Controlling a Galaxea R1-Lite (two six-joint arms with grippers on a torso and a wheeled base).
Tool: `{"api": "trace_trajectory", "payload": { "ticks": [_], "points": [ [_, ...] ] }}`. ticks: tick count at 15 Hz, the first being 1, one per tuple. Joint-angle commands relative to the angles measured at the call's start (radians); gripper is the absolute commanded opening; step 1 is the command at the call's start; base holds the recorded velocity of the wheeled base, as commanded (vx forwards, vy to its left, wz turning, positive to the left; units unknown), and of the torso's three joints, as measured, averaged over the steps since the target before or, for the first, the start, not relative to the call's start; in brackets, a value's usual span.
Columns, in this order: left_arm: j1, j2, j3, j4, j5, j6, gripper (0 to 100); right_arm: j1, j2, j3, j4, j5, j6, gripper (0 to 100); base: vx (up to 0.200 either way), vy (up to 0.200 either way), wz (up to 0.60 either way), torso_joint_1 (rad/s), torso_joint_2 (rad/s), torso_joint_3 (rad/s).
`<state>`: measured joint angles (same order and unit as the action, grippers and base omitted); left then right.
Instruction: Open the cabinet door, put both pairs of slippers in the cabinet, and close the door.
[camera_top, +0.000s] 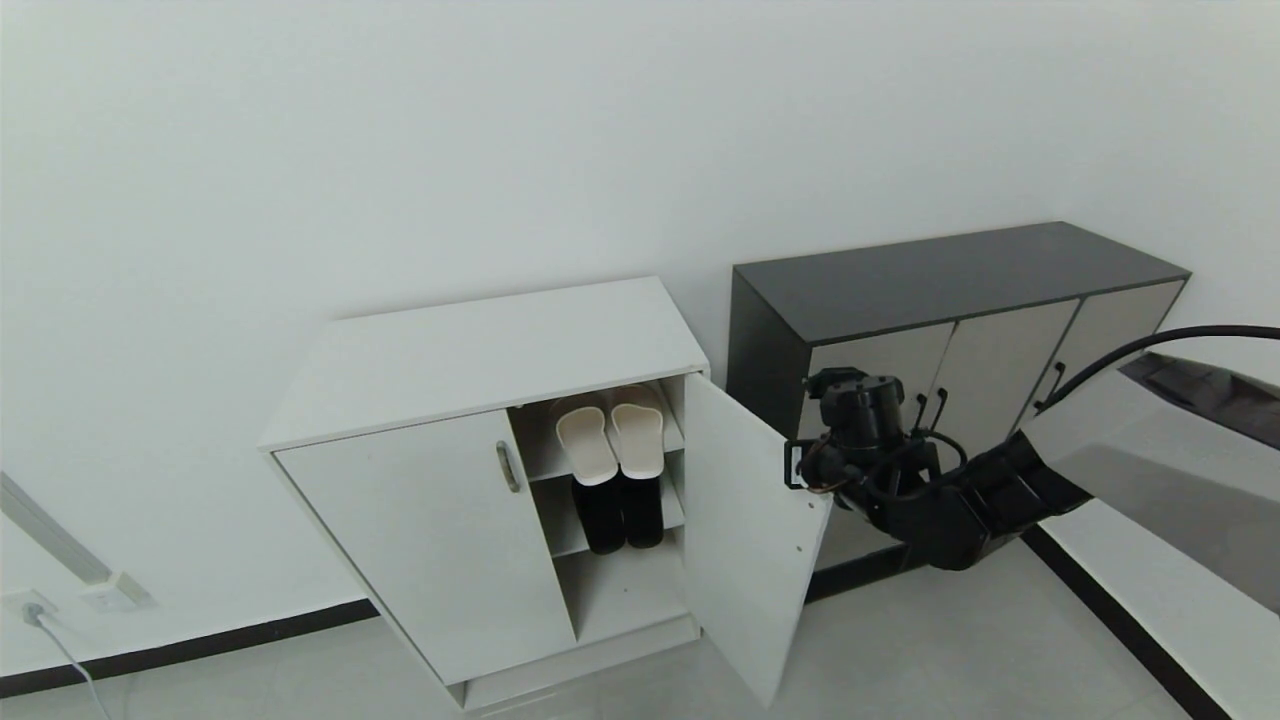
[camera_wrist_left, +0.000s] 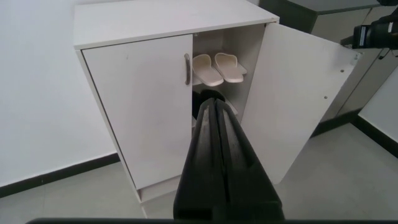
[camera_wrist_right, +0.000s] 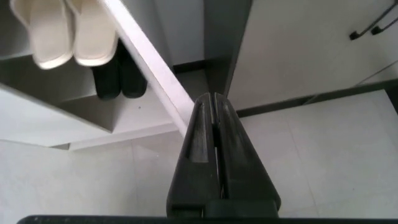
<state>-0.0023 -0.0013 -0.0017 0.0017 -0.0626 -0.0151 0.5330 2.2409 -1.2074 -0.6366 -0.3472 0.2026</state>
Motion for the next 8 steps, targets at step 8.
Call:
{"api": "trace_trajectory", "payload": {
  "ticks": [8],
  "points": [
    [-0.001, 0.001, 0.000, 0.000, 0.000, 0.000, 0, 0.183, -0.066, 0.040, -0.002, -0.004, 0.000, 0, 0.000, 0.000, 0.00, 0.000, 0.00, 0.000]
  ]
}}
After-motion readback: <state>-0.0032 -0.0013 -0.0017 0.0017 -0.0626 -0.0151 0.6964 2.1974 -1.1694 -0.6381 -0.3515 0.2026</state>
